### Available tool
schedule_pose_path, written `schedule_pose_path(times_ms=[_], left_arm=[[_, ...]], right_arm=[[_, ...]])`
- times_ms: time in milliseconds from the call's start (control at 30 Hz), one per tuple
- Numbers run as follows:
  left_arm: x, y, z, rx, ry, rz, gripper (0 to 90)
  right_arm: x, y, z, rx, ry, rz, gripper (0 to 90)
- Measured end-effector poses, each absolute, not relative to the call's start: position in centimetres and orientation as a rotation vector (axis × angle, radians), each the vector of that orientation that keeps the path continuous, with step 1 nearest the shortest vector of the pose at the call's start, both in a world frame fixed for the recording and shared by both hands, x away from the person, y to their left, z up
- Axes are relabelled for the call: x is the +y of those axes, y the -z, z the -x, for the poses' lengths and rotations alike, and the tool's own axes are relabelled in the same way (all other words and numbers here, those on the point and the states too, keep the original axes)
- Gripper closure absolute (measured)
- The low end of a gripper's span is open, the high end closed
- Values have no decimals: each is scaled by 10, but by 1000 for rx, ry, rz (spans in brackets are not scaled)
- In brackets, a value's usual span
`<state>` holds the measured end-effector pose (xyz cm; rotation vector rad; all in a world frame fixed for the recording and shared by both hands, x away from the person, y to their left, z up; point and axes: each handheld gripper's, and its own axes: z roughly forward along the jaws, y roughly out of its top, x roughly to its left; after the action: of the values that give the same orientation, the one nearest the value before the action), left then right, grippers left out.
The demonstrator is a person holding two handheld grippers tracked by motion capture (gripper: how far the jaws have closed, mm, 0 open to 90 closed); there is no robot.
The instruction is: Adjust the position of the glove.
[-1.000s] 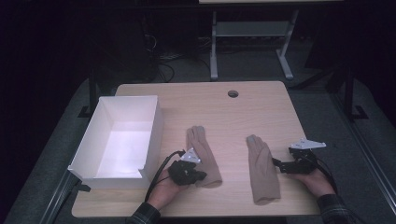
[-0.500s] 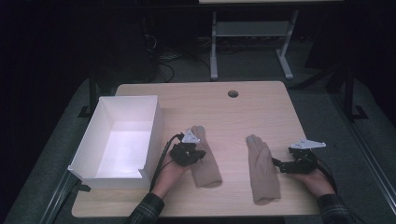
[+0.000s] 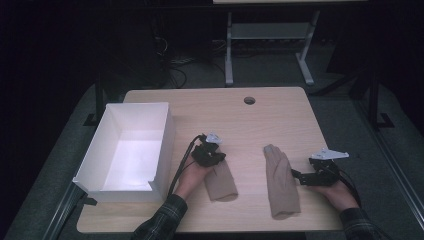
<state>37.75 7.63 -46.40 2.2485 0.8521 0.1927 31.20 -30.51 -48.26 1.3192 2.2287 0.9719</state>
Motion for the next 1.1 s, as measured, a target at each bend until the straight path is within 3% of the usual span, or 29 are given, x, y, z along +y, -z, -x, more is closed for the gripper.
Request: schedule_pose_path(times_ms=[1100], left_arm=[[28, 465, -343, 649, -28, -2280, 897]], right_arm=[[-305, 483, -313, 2232, -975, -1313, 142]])
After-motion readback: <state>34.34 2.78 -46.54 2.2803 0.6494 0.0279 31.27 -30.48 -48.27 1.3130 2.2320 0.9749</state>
